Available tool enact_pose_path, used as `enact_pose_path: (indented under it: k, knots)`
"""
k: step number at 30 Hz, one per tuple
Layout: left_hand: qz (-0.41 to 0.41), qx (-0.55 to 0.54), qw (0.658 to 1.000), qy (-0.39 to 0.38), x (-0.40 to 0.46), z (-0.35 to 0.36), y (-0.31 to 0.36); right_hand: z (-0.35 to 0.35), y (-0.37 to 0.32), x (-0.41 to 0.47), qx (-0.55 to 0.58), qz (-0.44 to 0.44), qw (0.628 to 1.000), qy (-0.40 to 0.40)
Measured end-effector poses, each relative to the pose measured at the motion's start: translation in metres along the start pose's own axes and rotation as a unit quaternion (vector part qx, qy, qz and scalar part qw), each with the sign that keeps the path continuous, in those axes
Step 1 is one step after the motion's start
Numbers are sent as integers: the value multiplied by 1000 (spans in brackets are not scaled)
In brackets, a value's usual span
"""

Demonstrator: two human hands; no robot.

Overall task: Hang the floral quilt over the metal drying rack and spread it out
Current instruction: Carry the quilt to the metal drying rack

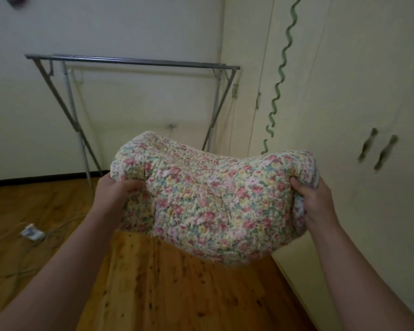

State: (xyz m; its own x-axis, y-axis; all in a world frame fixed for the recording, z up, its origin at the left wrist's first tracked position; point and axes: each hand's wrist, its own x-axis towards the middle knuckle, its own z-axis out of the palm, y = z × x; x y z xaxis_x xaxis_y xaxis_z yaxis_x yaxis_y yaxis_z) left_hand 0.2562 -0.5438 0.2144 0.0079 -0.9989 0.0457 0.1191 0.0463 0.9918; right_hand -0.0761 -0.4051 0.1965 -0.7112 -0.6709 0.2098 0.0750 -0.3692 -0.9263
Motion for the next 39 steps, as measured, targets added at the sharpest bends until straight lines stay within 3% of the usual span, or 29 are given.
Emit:
enact_pose_path:
  k: [11,19,31,39]
  knots:
    - [-16,29,998,53,123,34,-10,71,59,145,21,38,998,-51]
    - [-13,34,996,85,199,53,-6,120,77,229,19,17,995,-97]
    - [-15,19,993,118,301,27,-20,215,127,294,15,22,994,-103]
    - [-16,1,995,101,402,-8,-16,298,163,337,20,18,996,-90]
